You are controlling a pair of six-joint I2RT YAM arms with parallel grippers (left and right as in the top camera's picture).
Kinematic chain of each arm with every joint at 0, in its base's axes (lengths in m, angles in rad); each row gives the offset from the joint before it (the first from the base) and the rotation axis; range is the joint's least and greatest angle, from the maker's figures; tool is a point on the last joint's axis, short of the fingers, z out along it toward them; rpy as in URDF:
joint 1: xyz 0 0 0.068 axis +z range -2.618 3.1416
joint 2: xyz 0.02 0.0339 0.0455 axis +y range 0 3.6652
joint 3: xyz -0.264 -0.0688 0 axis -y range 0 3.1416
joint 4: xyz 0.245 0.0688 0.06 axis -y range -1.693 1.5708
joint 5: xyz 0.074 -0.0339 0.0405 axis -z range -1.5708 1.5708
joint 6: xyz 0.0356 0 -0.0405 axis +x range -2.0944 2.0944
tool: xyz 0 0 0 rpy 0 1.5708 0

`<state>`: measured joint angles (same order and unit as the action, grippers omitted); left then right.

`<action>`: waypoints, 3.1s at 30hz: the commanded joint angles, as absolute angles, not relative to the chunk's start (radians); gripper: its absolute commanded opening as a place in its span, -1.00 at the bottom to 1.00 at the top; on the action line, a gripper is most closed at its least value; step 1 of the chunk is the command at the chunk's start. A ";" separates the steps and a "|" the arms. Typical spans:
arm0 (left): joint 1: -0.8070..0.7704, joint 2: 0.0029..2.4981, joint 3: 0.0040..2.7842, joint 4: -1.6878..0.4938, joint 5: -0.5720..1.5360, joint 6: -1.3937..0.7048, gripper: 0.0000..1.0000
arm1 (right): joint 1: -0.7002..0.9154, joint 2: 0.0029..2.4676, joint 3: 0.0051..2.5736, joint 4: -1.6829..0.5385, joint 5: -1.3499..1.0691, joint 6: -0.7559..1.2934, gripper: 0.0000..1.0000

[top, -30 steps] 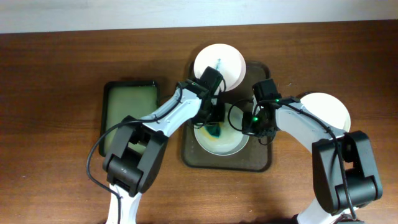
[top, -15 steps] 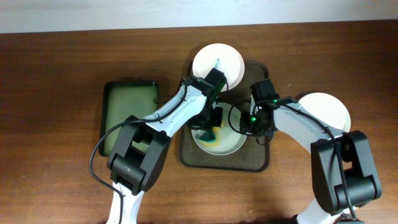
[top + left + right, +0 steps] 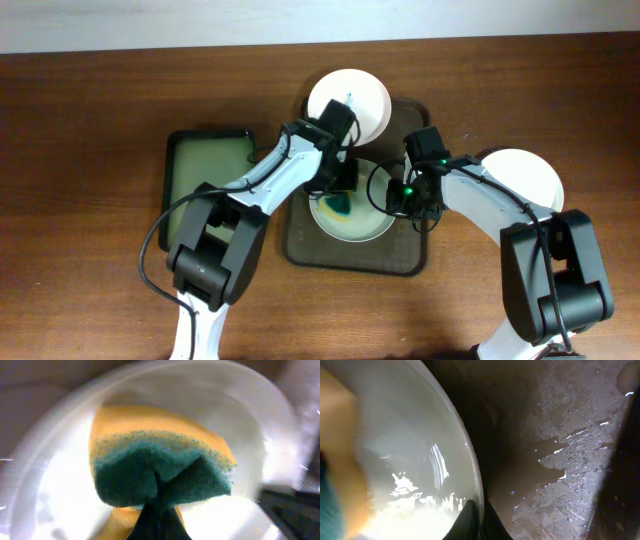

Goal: Clean dirty plates on tray and stack at the side
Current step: 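Scrub the second plate with the sponge in the left gripper, then lift the second plate with the right gripper and stack it on the first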

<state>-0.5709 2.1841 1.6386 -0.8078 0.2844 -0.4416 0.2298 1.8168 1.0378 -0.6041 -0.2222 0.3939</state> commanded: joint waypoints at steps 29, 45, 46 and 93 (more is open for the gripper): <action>-0.073 1.724 1.244 -0.878 -0.091 -0.342 -1.00 | 0.418 1.451 1.016 -0.723 0.212 0.252 -0.92; -0.045 1.724 1.193 -0.822 -0.093 -0.343 -1.00 | 1.029 1.317 1.016 -0.721 1.407 0.219 -0.92; -0.045 1.724 1.193 -0.822 -0.093 -0.342 -1.00 | 1.028 1.317 1.016 -0.718 1.408 0.200 -0.92; -0.045 1.724 1.193 -0.823 -0.093 -0.342 -1.00 | 0.790 1.317 1.016 -0.695 0.894 0.443 -0.92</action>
<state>-0.0490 1.7317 1.1965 -0.8257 -0.1005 -0.3580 0.9363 1.3369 1.0168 -0.6956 1.1980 0.2680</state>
